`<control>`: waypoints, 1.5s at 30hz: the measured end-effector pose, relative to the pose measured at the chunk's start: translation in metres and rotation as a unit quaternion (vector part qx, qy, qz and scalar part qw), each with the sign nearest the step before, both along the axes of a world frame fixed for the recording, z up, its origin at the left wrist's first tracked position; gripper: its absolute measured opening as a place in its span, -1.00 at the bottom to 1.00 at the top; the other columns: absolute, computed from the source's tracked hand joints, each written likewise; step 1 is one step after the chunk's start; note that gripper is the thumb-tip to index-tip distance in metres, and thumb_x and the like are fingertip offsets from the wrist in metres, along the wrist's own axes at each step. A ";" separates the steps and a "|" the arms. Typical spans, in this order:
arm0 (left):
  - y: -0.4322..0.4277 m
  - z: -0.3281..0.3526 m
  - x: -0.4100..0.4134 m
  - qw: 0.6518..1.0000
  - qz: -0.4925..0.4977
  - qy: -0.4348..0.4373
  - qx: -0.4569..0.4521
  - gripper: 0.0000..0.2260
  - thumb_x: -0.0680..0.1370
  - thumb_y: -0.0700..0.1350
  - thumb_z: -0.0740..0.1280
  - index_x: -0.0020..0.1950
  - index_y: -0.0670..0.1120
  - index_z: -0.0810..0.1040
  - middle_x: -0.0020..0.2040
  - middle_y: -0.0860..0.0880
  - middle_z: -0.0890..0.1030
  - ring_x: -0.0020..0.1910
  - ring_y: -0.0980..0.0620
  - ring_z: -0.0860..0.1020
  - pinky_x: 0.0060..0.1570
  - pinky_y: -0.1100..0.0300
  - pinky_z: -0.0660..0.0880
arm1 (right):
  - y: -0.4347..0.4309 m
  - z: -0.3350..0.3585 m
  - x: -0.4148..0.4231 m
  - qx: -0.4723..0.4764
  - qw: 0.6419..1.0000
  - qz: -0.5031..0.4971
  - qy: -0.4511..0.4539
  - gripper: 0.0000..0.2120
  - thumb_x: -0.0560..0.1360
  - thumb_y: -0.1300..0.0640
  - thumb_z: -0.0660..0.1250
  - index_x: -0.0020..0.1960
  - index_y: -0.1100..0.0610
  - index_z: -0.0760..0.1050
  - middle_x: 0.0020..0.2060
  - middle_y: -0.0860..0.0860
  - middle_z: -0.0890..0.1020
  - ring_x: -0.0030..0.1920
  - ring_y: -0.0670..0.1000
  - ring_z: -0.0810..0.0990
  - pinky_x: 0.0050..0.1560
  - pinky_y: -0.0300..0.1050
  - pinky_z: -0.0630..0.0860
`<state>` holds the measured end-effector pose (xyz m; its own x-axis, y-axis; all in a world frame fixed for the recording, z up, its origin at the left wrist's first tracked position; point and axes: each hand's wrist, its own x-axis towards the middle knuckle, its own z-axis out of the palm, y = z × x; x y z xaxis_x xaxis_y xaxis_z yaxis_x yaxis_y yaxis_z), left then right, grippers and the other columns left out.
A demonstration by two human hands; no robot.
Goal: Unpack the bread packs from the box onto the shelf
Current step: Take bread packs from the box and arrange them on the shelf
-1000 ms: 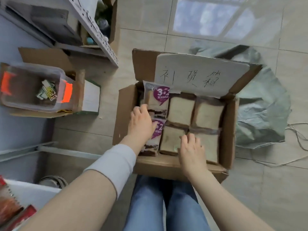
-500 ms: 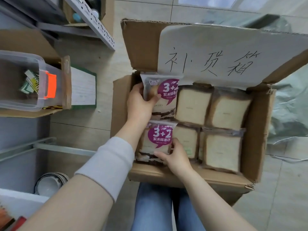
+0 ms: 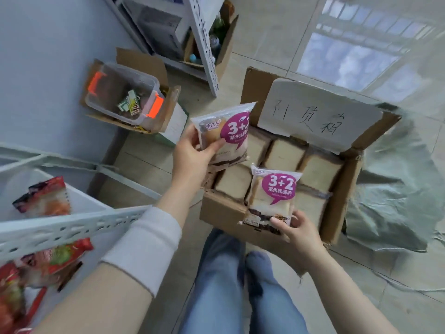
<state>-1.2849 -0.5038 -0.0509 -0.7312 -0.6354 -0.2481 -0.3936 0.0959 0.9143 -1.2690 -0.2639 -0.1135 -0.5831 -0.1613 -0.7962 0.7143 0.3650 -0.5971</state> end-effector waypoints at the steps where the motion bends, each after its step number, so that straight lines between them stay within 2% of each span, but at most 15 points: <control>1: 0.003 0.021 0.021 1.000 0.021 0.013 0.000 -0.75 0.38 -0.14 0.49 -0.12 0.15 0.49 -0.26 0.37 0.61 -0.19 0.46 0.55 -0.32 0.57 0.42 | 0.003 0.019 0.005 -0.012 1.000 0.015 0.013 -0.71 0.39 0.25 0.44 0.09 0.16 0.48 -0.12 0.06 0.65 -0.22 -0.12 0.62 -0.41 -0.44 0.47; 5: 0.020 0.107 0.121 0.990 0.135 0.034 -0.036 -0.79 0.37 -0.02 0.49 -0.13 0.18 0.50 -0.23 0.35 0.61 -0.19 0.43 0.55 -0.31 0.58 0.40 | 0.009 0.108 0.033 -0.062 0.993 0.085 0.058 -0.85 0.42 0.32 0.40 -0.07 0.13 0.52 -0.39 -0.10 0.69 -0.43 -0.22 0.63 -0.52 -0.41 0.46; 7: 0.027 0.149 0.173 0.980 0.187 0.042 -0.061 -0.80 0.37 0.00 0.48 -0.11 0.15 0.51 -0.17 0.25 0.62 -0.13 0.32 0.57 -0.20 0.49 0.44 | 0.004 0.154 0.051 -0.086 0.984 0.128 0.084 -0.85 0.42 0.29 0.40 -0.15 0.07 0.53 -0.44 -0.16 0.67 -0.44 -0.22 0.63 -0.52 -0.41 0.46; 9: 0.030 0.188 0.224 0.968 0.229 0.055 -0.083 -0.83 0.38 -0.01 0.47 -0.11 0.13 0.52 -0.12 0.17 0.62 -0.07 0.16 0.59 -0.08 0.29 0.47 | -0.010 0.194 0.073 -0.098 0.970 0.189 0.115 -0.86 0.41 0.25 0.42 -0.18 0.03 0.54 -0.38 -0.10 0.69 -0.40 -0.19 0.64 -0.46 -0.38 0.50; 11: 0.028 0.226 0.274 0.953 0.274 0.072 -0.110 -0.85 0.39 0.01 0.47 -0.12 0.12 0.53 -0.13 0.14 0.64 -0.08 0.14 0.60 -0.06 0.19 0.49 | -0.028 0.229 0.096 -0.110 0.952 0.246 0.146 -0.88 0.40 0.24 0.44 -0.16 0.04 0.56 -0.25 -0.01 0.70 -0.29 -0.11 0.67 -0.31 -0.29 0.57; 13: 0.021 0.261 0.320 0.936 0.308 0.085 -0.145 -0.84 0.38 0.06 0.45 -0.11 0.09 0.54 -0.17 0.13 0.65 -0.13 0.17 0.60 -0.11 0.22 0.51 | -0.050 0.259 0.121 -0.133 0.929 0.295 0.179 -0.87 0.38 0.24 0.45 -0.13 0.06 0.58 -0.26 -0.03 0.70 -0.31 -0.15 0.66 -0.33 -0.36 0.53; 17: 0.002 0.318 0.410 0.899 0.368 0.125 -0.201 -0.86 0.34 0.15 0.43 -0.22 0.16 0.53 -0.28 0.26 0.63 -0.26 0.29 0.57 -0.27 0.42 0.46 | -0.096 0.304 0.174 -0.186 0.882 0.377 0.211 -0.81 0.34 0.25 0.48 -0.17 0.00 0.58 -0.34 -0.13 0.70 -0.35 -0.22 0.65 -0.37 -0.45 0.50; 21: -0.027 0.352 0.502 0.862 0.433 0.134 -0.227 -0.80 0.31 0.22 0.42 -0.20 0.15 0.54 -0.26 0.20 0.65 -0.21 0.22 0.61 -0.24 0.35 0.48 | -0.153 0.336 0.232 -0.221 0.842 0.435 0.231 -0.81 0.33 0.26 0.48 -0.12 0.04 0.60 -0.32 -0.11 0.71 -0.28 -0.17 0.67 -0.28 -0.43 0.53; 26: -0.082 0.365 0.586 0.850 0.464 0.128 -0.214 -0.90 0.40 0.04 0.44 -0.17 0.09 0.55 -0.18 0.20 0.67 -0.16 0.24 0.63 -0.16 0.22 0.50 | -0.241 0.373 0.288 -0.263 0.810 0.447 0.275 -0.81 0.31 0.27 0.49 -0.13 0.07 0.61 -0.27 0.00 0.72 -0.22 -0.03 0.69 -0.15 -0.19 0.58; 30: -0.147 0.367 0.599 0.858 0.456 0.153 -0.184 -0.91 0.42 -0.09 0.44 -0.18 0.07 0.56 -0.24 0.15 0.66 -0.22 0.23 0.62 -0.09 0.14 0.54 | -0.325 0.390 0.302 -0.285 0.796 0.432 0.313 -0.82 0.32 0.20 0.50 -0.13 0.01 0.59 -0.35 -0.17 0.70 -0.32 -0.19 0.66 -0.33 -0.41 0.51; 34: -0.226 0.369 0.580 0.859 0.448 0.188 -0.159 -0.88 0.42 -0.14 0.45 -0.17 0.07 0.56 -0.22 0.11 0.65 -0.19 0.13 0.62 -0.10 0.13 0.56 | -0.413 0.395 0.292 -0.294 0.801 0.414 0.316 -0.84 0.35 0.29 0.46 -0.15 0.08 0.56 -0.41 -0.15 0.68 -0.37 -0.19 0.65 -0.32 -0.39 0.52; 39: -0.333 0.359 0.543 0.867 0.435 0.201 -0.133 -0.88 0.43 -0.12 0.44 -0.14 0.10 0.58 -0.20 0.09 0.65 -0.28 0.21 0.63 -0.35 0.23 0.60 | -0.536 0.390 0.270 -0.300 0.801 0.400 0.328 -0.79 0.36 0.29 0.45 -0.06 0.13 0.52 -0.41 -0.15 0.67 -0.37 -0.22 0.63 -0.30 -0.42 0.54; 41: -0.375 0.353 0.527 0.863 0.446 0.201 -0.129 -0.87 0.42 -0.12 0.45 -0.15 0.10 0.57 -0.21 0.09 0.65 -0.28 0.19 0.63 -0.36 0.24 0.59 | -0.581 0.386 0.261 -0.300 0.800 0.399 0.333 -0.76 0.37 0.25 0.46 0.01 0.14 0.53 -0.32 -0.13 0.66 -0.34 -0.21 0.62 -0.27 -0.42 0.52; 43: -0.410 0.348 0.513 0.856 0.461 0.203 -0.117 -0.88 0.42 -0.14 0.45 -0.15 0.06 0.56 -0.20 0.08 0.64 -0.26 0.16 0.63 -0.31 0.24 0.58 | -0.618 0.383 0.255 -0.294 0.795 0.396 0.355 -0.77 0.37 0.19 0.46 0.01 0.11 0.54 -0.29 -0.13 0.64 -0.38 -0.28 0.59 -0.36 -0.49 0.46; 45: -0.437 0.344 0.503 0.852 0.472 0.201 -0.107 -0.89 0.42 -0.14 0.45 -0.13 0.02 0.56 -0.20 0.08 0.63 -0.34 0.24 0.61 -0.43 0.34 0.52 | -0.645 0.382 0.251 -0.286 0.785 0.402 0.374 -0.78 0.38 0.16 0.46 0.00 0.08 0.55 -0.28 -0.14 0.64 -0.39 -0.31 0.59 -0.39 -0.50 0.44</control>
